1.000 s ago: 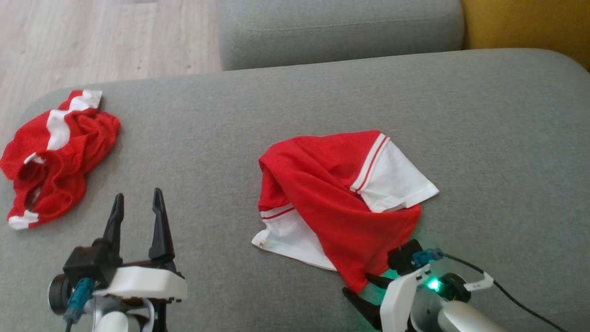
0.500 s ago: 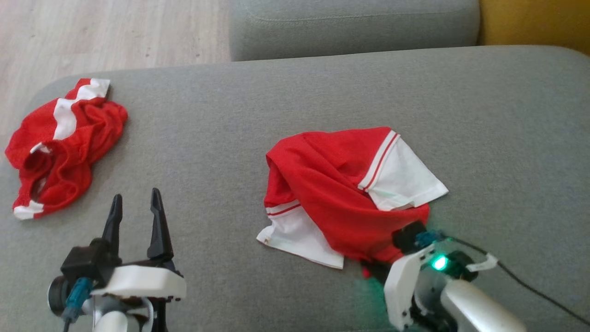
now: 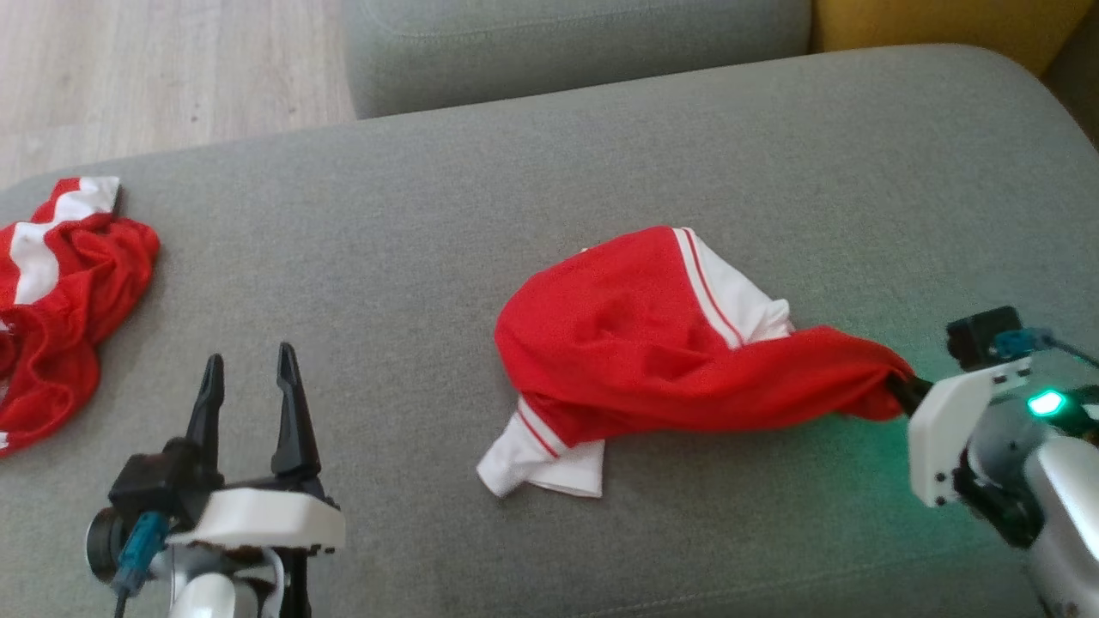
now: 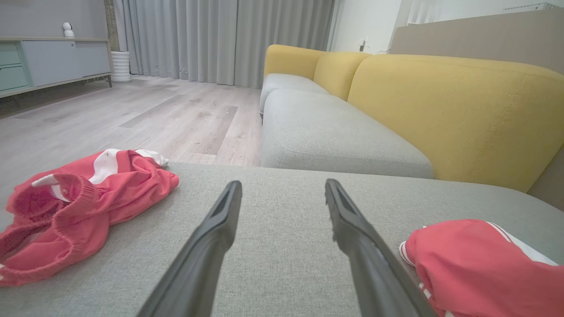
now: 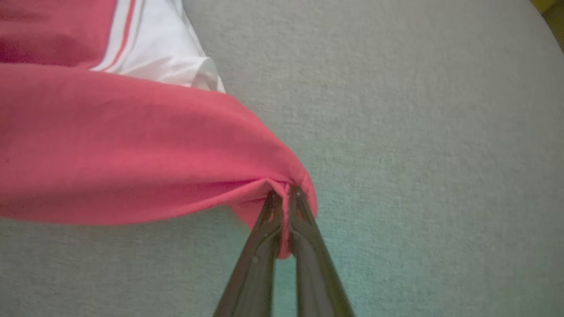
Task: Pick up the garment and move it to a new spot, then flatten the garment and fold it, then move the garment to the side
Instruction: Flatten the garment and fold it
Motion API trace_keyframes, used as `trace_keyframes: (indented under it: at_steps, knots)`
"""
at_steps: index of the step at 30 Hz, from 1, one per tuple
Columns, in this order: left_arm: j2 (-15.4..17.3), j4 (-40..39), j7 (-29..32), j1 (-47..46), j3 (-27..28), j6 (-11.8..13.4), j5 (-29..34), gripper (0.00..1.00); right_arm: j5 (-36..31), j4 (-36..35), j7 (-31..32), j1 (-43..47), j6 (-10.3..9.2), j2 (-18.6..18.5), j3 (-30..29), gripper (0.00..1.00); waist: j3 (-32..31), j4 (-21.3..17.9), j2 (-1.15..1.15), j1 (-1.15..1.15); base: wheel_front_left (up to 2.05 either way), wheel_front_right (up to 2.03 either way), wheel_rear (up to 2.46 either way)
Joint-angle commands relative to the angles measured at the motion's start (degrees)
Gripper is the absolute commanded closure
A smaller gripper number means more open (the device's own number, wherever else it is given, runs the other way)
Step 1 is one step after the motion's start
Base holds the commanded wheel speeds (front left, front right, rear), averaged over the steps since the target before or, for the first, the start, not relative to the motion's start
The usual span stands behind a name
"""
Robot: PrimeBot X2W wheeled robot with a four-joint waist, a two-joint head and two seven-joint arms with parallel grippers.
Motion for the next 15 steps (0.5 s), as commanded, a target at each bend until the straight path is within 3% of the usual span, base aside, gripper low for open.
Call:
trace_keyframes:
  at_steps: [1, 10, 11, 12, 15]
  knots:
    - [0.09, -1.70, -0.70, -3.48, 1.86, -0.17, 0.12, 0.00, -0.39, -0.95, 1.25, -0.73, 0.36, -1.59, -0.82, 1.00, 0.48, -0.20, 0.00, 0.00, 0.00, 0.00, 0.00]
    - [0.08, -0.49, -0.70, -4.43, 1.81, -0.99, 0.92, 0.00, -5.29, 4.53, 6.60, -1.00, 0.36, 0.46, -7.38, 0.99, 1.19, 0.52, 0.00, 0.00, 0.00, 0.00, 0.00]
    - [0.08, -0.33, -0.70, -4.44, 1.89, -1.07, 1.00, 0.00, -6.18, 4.68, 6.15, -1.06, 0.36, 1.10, -8.47, 0.29, 1.10, 0.60, 0.00, 0.00, 0.00, 0.00, 0.00]
    - [0.08, -0.15, -0.70, -4.45, 1.95, -1.18, 1.04, 0.00, -6.83, 4.67, 5.57, -1.02, 0.36, 1.77, -9.14, 0.00, 0.97, 0.72, 0.00, 0.00, 0.00, 0.00, 0.00]
    - [0.08, 0.34, -0.70, -4.18, 2.24, -1.48, 1.09, 0.00, -7.55, 3.78, 4.06, -0.52, 0.36, 3.86, -10.48, 0.00, 0.19, 0.85, 0.00, 0.00, 0.00, 0.00, 0.00]
